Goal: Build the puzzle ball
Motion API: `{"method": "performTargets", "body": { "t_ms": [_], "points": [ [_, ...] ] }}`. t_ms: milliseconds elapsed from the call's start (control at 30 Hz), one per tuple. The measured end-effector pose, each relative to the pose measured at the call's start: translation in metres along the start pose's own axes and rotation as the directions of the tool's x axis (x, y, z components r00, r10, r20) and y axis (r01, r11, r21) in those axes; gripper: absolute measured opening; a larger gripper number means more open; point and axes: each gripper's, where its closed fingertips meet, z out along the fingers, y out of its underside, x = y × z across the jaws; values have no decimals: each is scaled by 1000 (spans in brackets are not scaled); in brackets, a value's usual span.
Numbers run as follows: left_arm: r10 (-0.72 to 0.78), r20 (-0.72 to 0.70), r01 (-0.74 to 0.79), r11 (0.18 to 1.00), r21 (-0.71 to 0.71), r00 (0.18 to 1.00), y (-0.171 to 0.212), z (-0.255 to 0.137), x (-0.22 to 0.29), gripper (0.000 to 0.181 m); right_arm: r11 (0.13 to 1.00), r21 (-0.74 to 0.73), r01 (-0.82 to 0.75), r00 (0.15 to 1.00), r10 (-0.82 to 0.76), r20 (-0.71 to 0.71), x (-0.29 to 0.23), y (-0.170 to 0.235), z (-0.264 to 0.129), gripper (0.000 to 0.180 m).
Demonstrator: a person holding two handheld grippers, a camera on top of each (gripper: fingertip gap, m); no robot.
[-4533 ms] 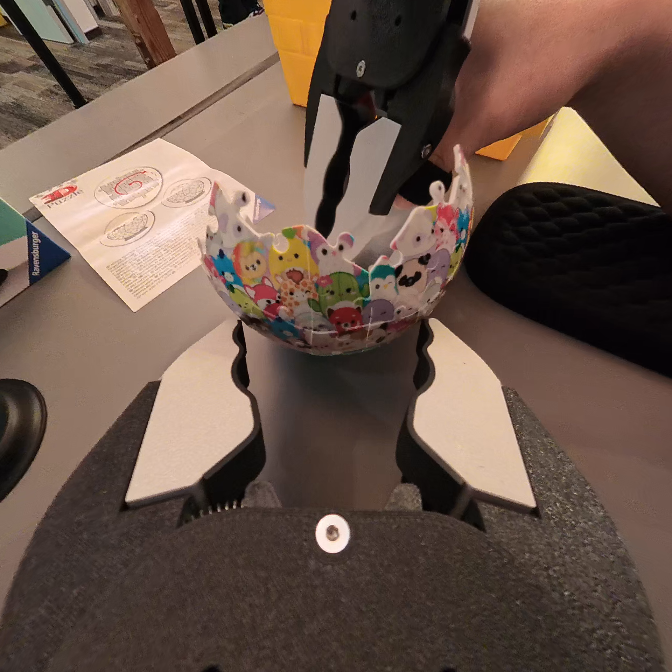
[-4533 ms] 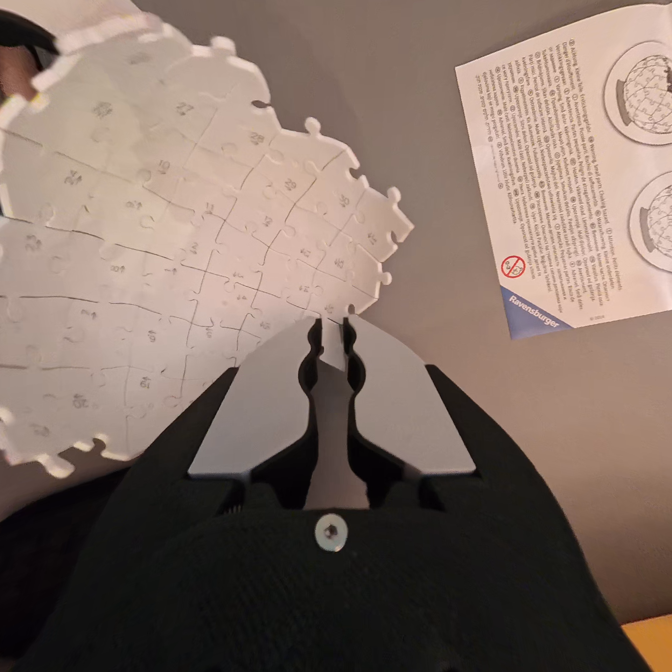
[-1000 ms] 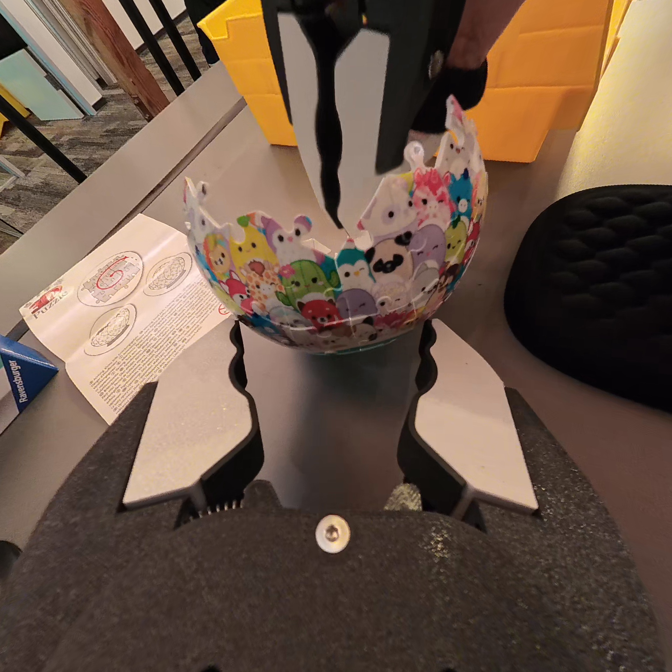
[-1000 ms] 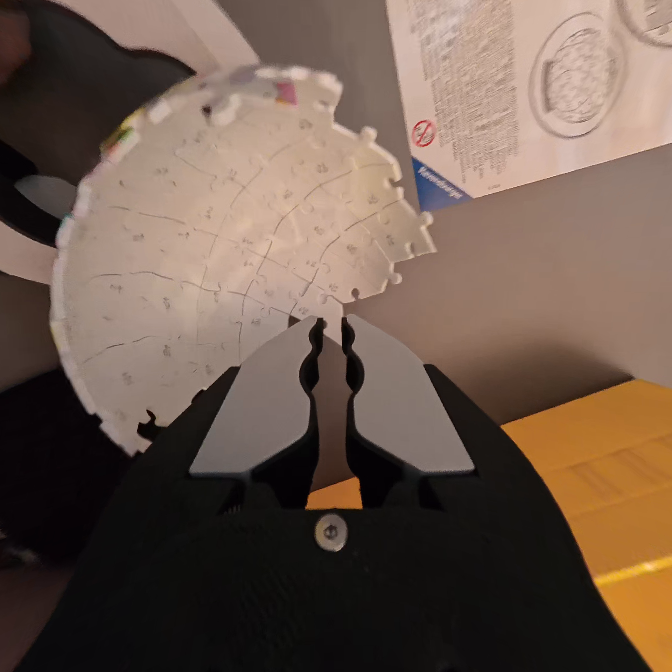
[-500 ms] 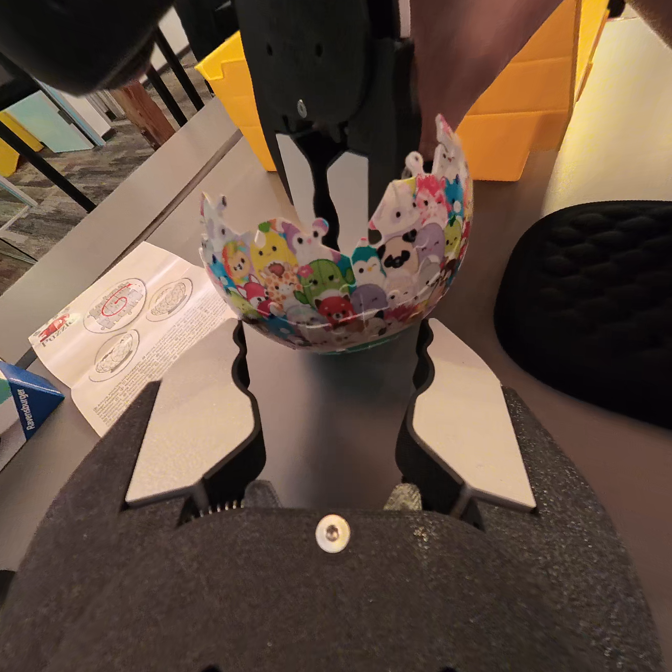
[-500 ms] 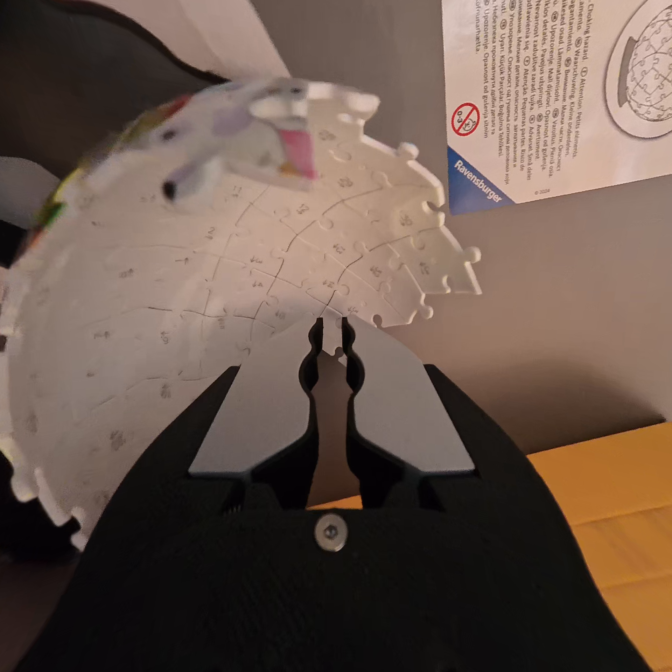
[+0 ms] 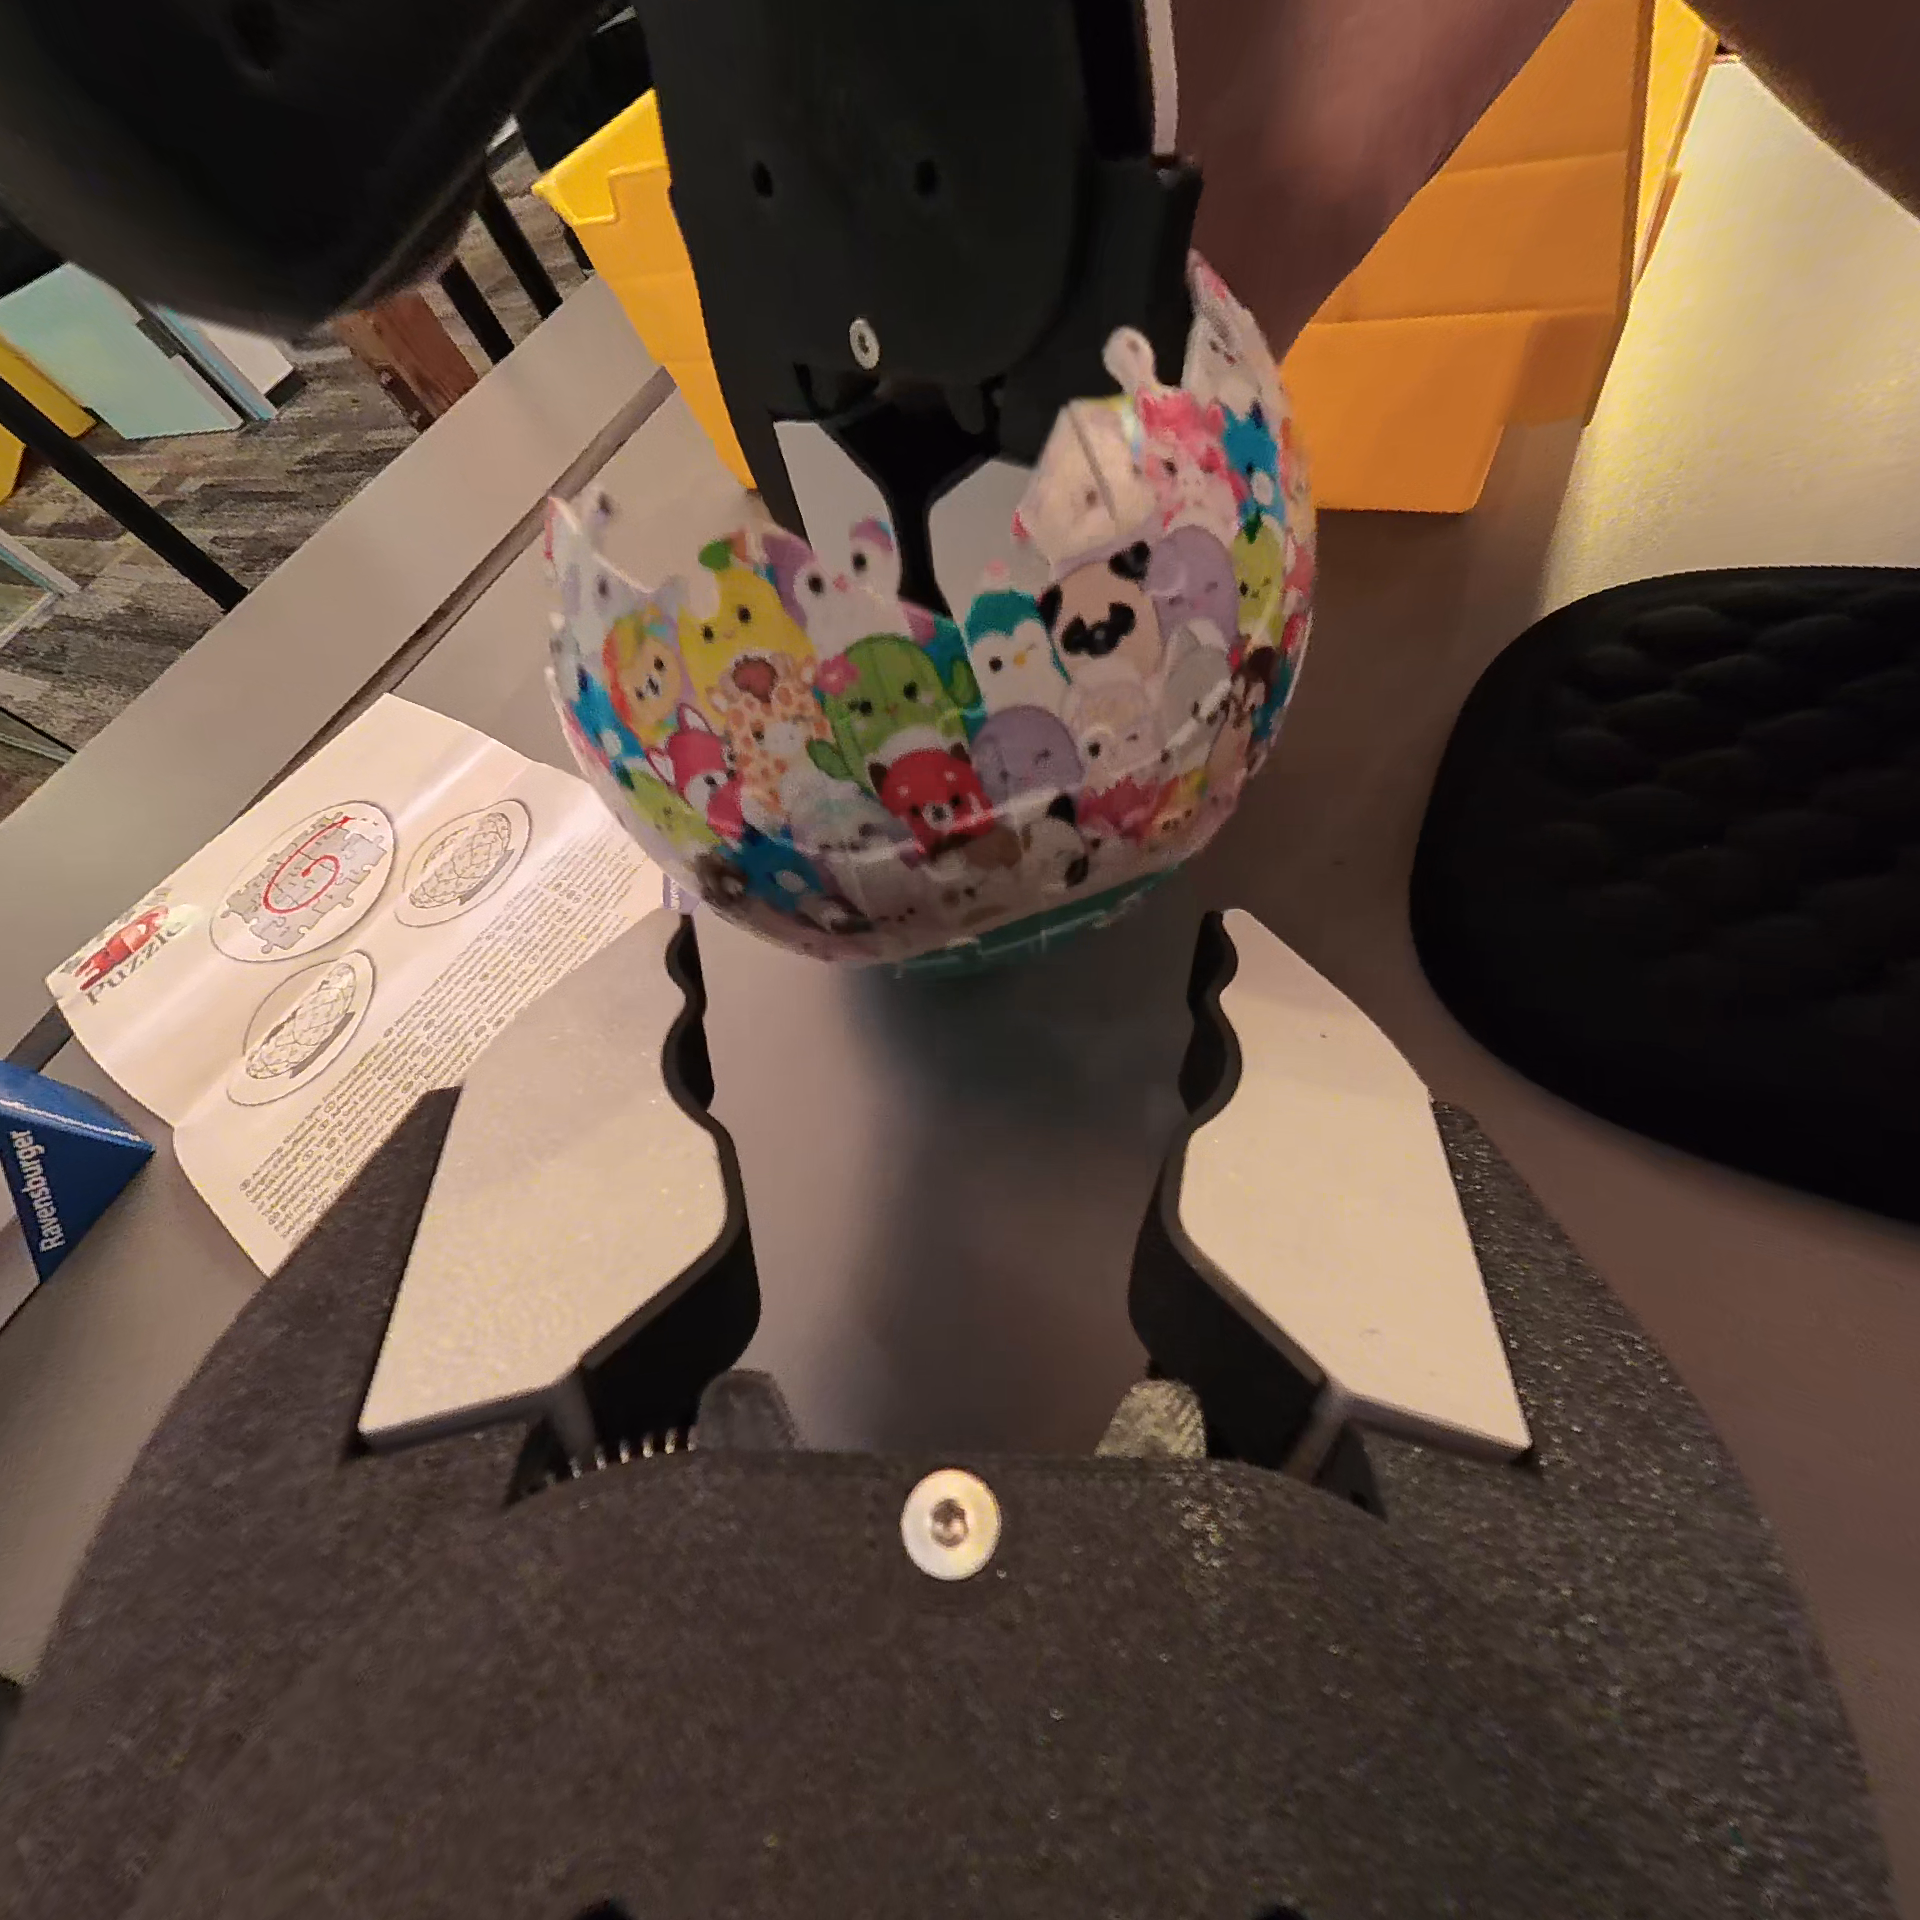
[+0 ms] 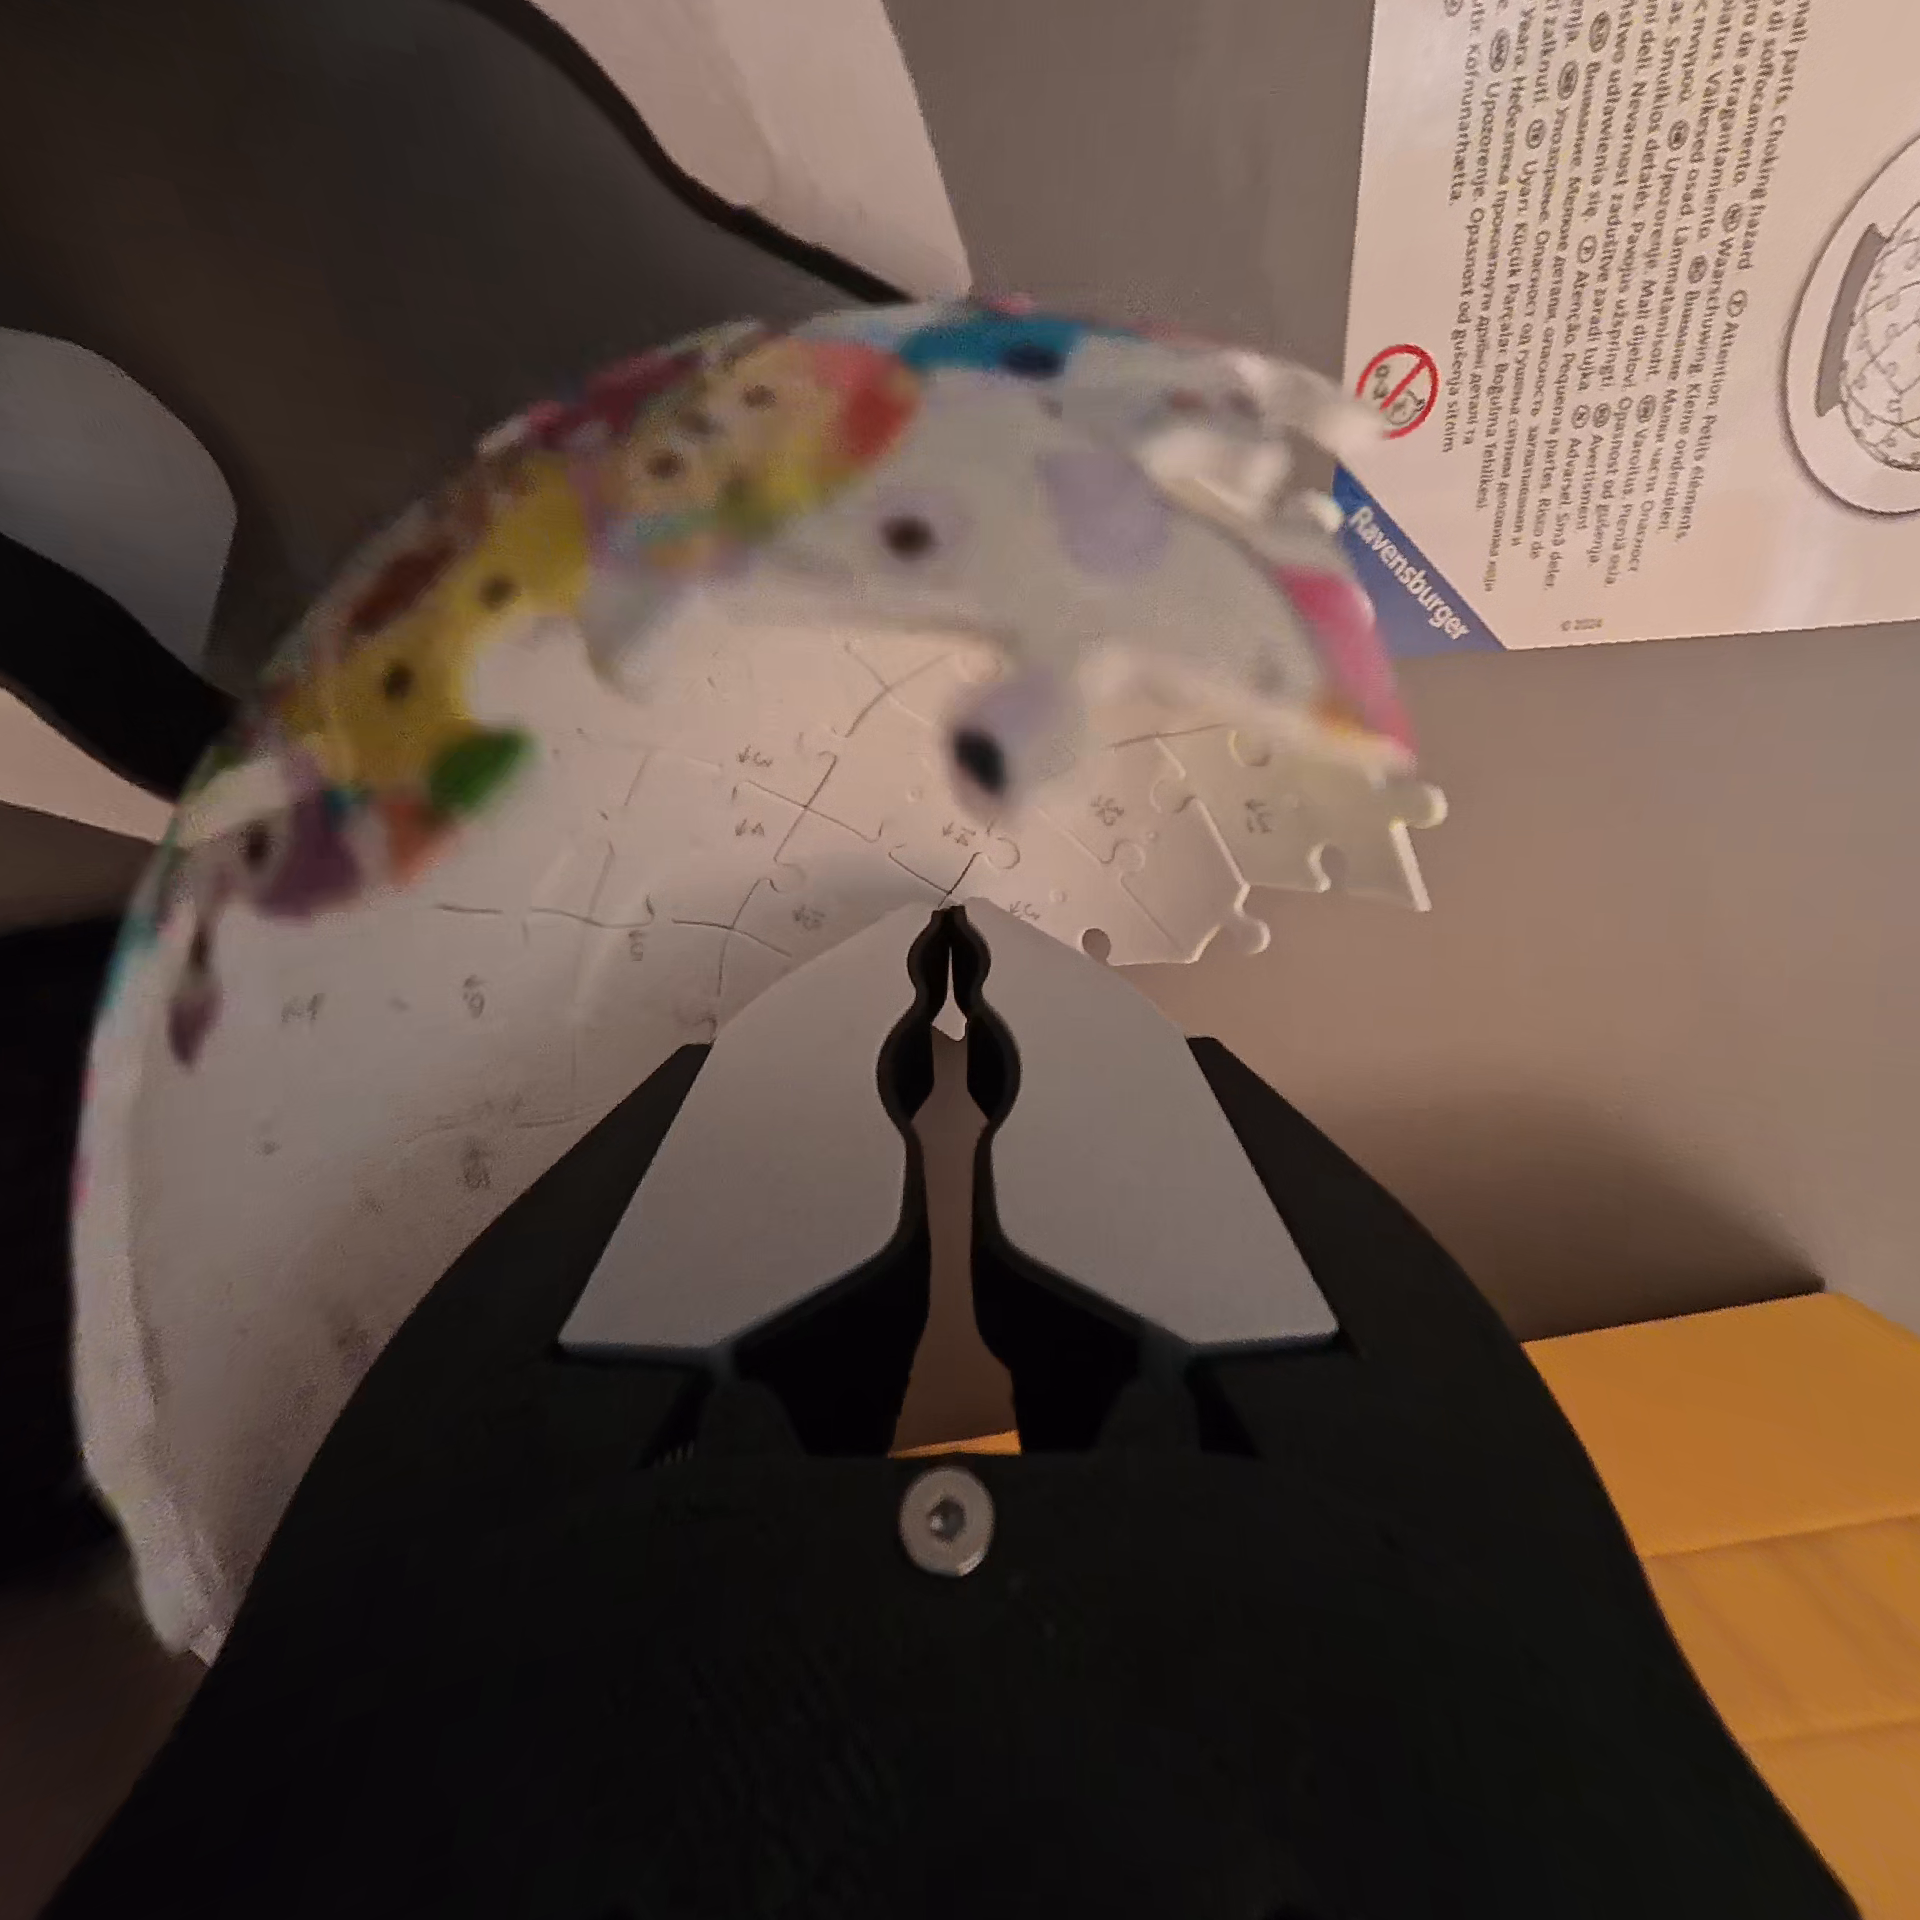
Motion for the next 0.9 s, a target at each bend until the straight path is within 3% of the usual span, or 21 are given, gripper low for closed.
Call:
{"method": "performTargets", "body": {
  "t_ms": [433, 633, 900],
  "points": [
    [10, -15, -10, 1000, 0, 1000, -1, 2, 4, 90, 998, 6, -61, 997, 60, 53, -1, -3, 2, 2],
    [12, -7, -12, 1000, -8, 1000, 0, 3, 3, 90, 1000, -8, -2, 1000, 2, -2, -1, -2, 0, 2],
    [37, 2, -37, 999, -25, 999, 4, 2, 2, 92, 976, 167, -137, 986, 150, -69, 18, -10, -44, 2]
  ]
}}
